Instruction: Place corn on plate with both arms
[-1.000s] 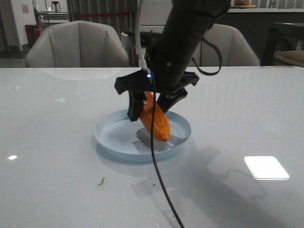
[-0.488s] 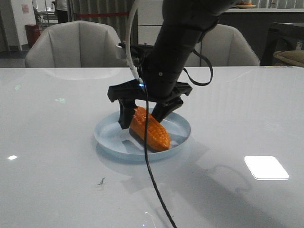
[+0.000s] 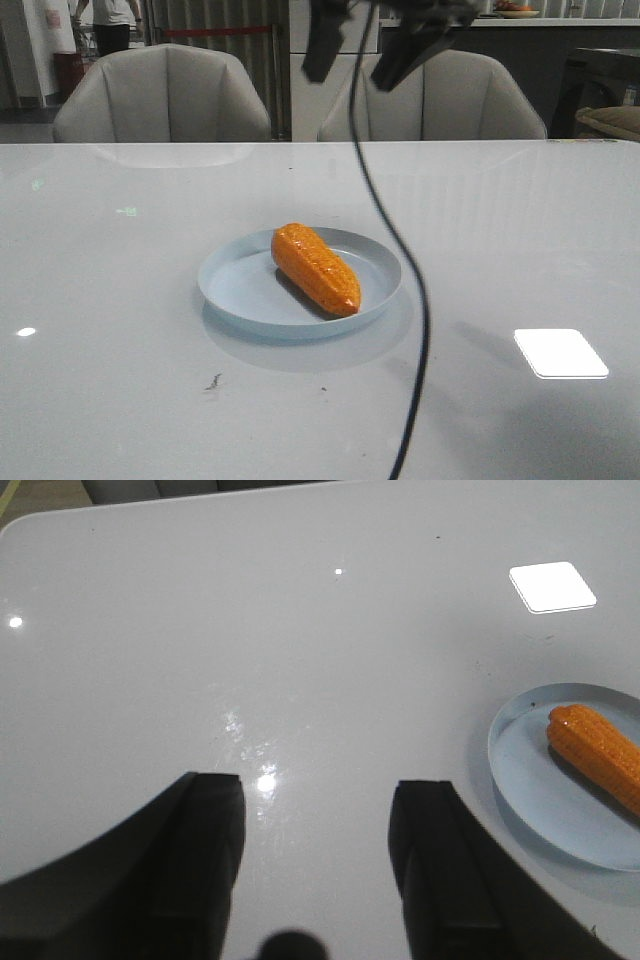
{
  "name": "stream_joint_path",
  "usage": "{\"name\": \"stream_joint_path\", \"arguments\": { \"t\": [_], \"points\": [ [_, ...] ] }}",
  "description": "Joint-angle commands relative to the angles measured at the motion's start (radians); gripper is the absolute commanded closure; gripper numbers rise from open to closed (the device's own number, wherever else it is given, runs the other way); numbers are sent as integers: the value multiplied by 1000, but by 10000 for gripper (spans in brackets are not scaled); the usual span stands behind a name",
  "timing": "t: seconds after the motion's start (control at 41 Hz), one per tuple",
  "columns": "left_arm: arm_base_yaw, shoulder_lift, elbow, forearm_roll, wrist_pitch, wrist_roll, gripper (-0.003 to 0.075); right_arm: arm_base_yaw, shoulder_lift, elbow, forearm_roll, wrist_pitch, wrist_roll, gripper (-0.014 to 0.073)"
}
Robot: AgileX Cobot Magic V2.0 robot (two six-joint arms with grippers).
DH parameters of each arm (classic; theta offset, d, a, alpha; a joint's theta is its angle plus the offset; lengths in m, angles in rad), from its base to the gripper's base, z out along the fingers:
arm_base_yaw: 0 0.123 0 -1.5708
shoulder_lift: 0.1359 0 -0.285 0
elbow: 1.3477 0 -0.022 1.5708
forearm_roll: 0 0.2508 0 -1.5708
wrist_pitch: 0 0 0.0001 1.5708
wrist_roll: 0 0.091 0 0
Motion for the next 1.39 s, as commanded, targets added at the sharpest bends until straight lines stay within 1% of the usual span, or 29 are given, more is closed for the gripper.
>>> {"name": "stream_joint_path", "arguments": {
  "t": [0.0,0.122,0.244,0.39,0.512,0.634,0.78,0.927,1.024,1.244,1.341,1.366],
  "points": [
    [0,35,-37,1,-86,-10,315,-68,-147,-22,22,6,-8,29],
    [0,90,-37,-15,-86,-10,315,-145,-272,58,22,-14,-20,29],
    [0,140,-37,-29,-93,-10,315,-212,-422,217,20,-75,-57,29],
    [0,174,-37,-29,-100,-10,316,-278,-621,495,16,-159,-60,29],
    [0,182,-37,-29,-106,-10,316,-324,-746,701,16,-217,-60,29],
    [0,184,-37,-29,-114,-10,315,-348,-846,878,16,-236,-60,29],
    [0,184,-37,-29,-114,-10,316,-348,-918,1009,16,-260,-60,29],
    [0,184,-37,-29,-121,-10,320,-348,-925,1042,17,-255,-60,29],
    [0,184,-37,-29,-123,-10,367,-348,-924,1042,17,-245,-60,29],
    [0,184,-37,-29,-127,-10,568,-348,-924,1042,17,-245,-60,29],
    [0,184,-37,-29,-127,-10,631,-348,-924,1042,17,-245,-60,29],
    [0,184,-37,-29,-127,-10,631,-348,-924,1042,17,-245,-60,29]
  ]
}}
